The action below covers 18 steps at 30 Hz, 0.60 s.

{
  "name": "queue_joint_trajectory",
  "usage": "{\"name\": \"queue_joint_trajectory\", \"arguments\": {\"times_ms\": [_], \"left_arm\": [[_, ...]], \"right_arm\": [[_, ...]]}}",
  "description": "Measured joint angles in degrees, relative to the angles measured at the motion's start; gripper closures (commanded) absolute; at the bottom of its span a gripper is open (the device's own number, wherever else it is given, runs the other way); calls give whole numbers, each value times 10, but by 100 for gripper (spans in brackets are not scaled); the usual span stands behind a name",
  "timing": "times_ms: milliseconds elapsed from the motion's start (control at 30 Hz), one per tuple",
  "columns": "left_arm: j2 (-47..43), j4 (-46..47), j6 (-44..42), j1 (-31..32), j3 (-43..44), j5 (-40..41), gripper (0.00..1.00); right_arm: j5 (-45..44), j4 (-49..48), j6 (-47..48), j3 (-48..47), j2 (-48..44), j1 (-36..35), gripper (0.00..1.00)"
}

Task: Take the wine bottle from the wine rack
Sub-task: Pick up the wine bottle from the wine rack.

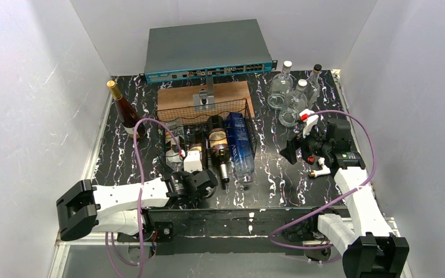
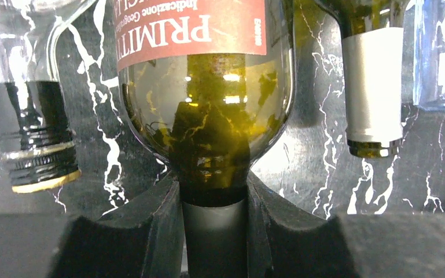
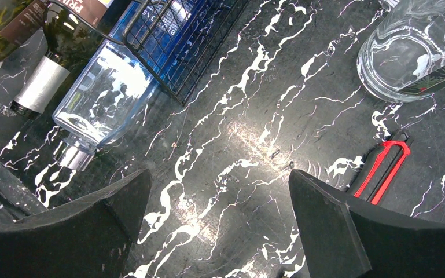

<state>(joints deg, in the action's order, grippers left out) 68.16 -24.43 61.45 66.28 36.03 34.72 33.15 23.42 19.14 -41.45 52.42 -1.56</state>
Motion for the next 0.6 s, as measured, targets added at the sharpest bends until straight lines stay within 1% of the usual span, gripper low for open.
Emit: {"name": "queue_joint_trajectory", "arguments": {"times_ms": [333, 600], "left_arm": [[-67, -75, 49, 36, -1, -29, 100], [-119, -123, 58, 48, -1, -61, 100]], "right_arm": [[0, 0, 4, 0, -6, 0, 2], [0, 0, 4, 0, -7, 0, 2]]}}
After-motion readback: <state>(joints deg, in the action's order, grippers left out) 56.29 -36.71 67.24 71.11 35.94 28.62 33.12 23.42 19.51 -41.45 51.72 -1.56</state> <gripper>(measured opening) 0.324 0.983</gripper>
